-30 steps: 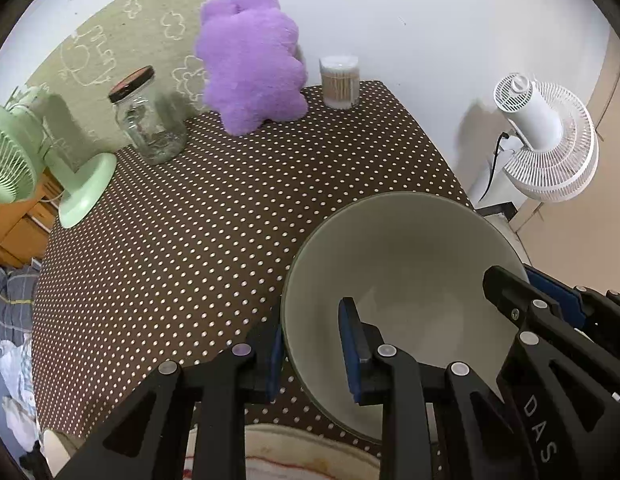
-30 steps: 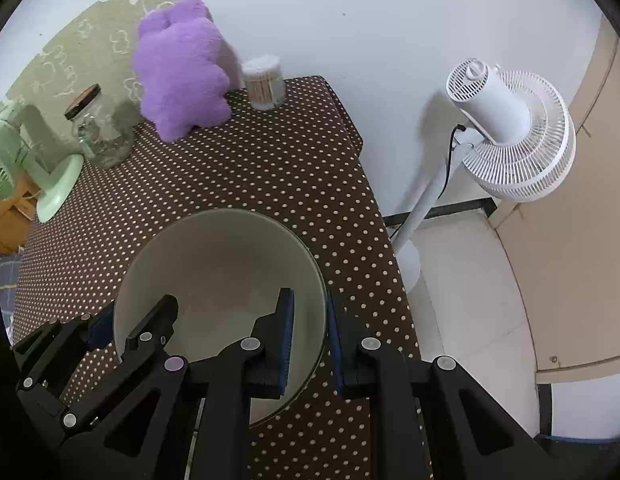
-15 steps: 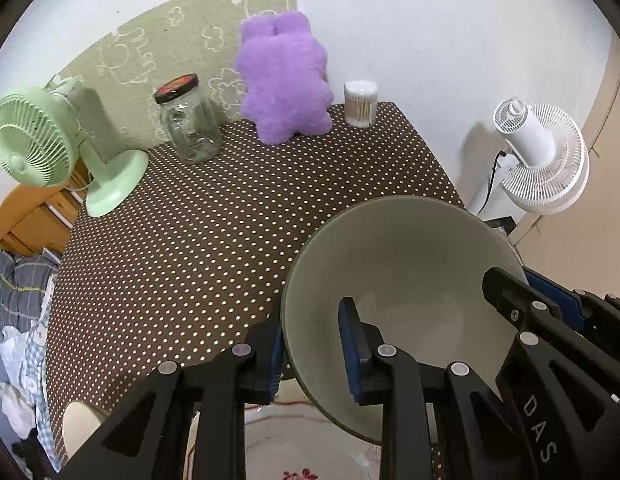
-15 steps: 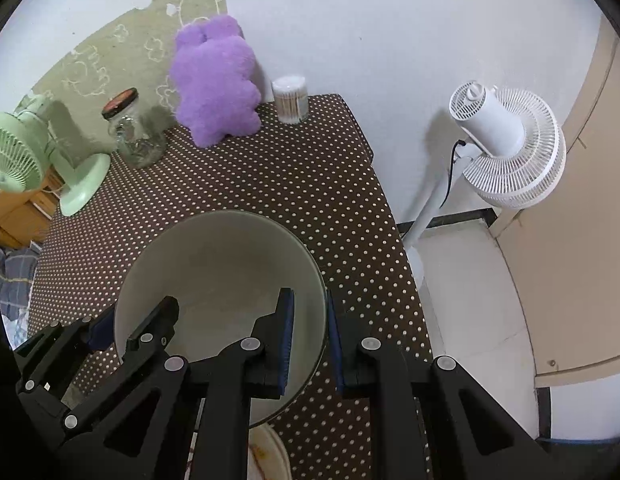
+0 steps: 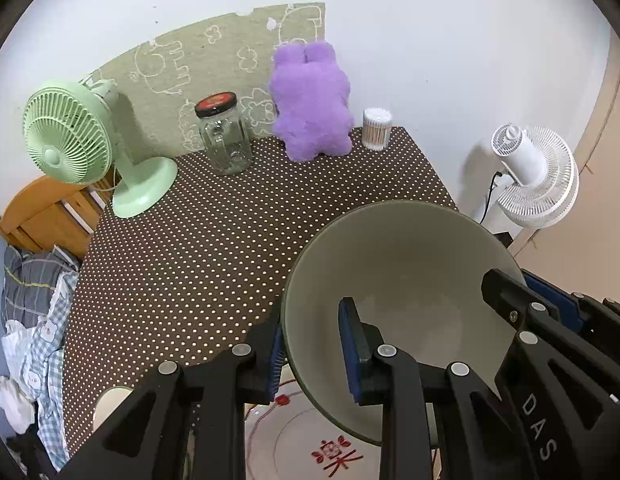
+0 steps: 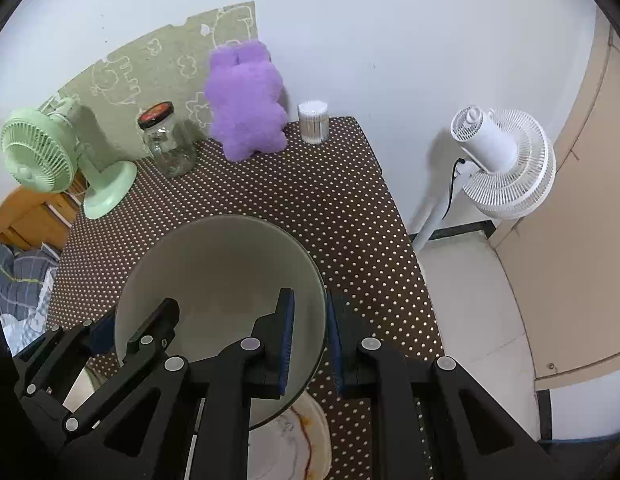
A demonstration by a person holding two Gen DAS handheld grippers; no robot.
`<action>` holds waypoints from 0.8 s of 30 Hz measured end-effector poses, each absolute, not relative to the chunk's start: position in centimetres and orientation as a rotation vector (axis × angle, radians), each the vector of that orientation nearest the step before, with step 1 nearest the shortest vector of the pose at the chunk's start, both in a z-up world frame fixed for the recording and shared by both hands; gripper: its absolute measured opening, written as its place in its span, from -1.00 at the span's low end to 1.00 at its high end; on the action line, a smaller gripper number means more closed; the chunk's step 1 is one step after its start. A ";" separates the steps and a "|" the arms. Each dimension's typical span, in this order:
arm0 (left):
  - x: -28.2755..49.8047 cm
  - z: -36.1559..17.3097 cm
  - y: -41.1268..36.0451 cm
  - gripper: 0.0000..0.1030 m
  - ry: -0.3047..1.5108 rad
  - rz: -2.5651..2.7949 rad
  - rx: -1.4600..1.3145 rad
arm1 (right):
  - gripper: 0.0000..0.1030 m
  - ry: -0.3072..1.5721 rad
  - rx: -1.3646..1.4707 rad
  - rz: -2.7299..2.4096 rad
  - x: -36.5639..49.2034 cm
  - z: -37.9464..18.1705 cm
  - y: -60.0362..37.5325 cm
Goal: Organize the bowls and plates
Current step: 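Lift the cream bowl with both grippers and carry it toward the plate stack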
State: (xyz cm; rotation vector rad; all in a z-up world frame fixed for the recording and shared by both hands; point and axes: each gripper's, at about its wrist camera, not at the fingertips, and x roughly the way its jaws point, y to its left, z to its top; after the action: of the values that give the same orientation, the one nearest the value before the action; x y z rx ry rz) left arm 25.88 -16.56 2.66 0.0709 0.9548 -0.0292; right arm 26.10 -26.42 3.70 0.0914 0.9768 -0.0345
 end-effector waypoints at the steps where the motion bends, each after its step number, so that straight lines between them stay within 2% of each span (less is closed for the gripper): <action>1: 25.7 2.9 -16.2 -0.54 0.952 -0.034 0.071 | -0.62 0.973 0.096 -0.037 25.8 4.0 -26.2; 24: 22.0 4.2 -7.5 -0.54 0.951 -0.040 0.054 | -0.62 0.959 0.075 -0.036 22.4 5.5 -17.6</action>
State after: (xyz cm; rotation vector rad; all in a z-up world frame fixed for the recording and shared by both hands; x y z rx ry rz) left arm 22.00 -7.52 4.15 0.0541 0.9506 -0.0396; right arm 22.40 -17.56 5.47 0.0754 0.9592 -0.0362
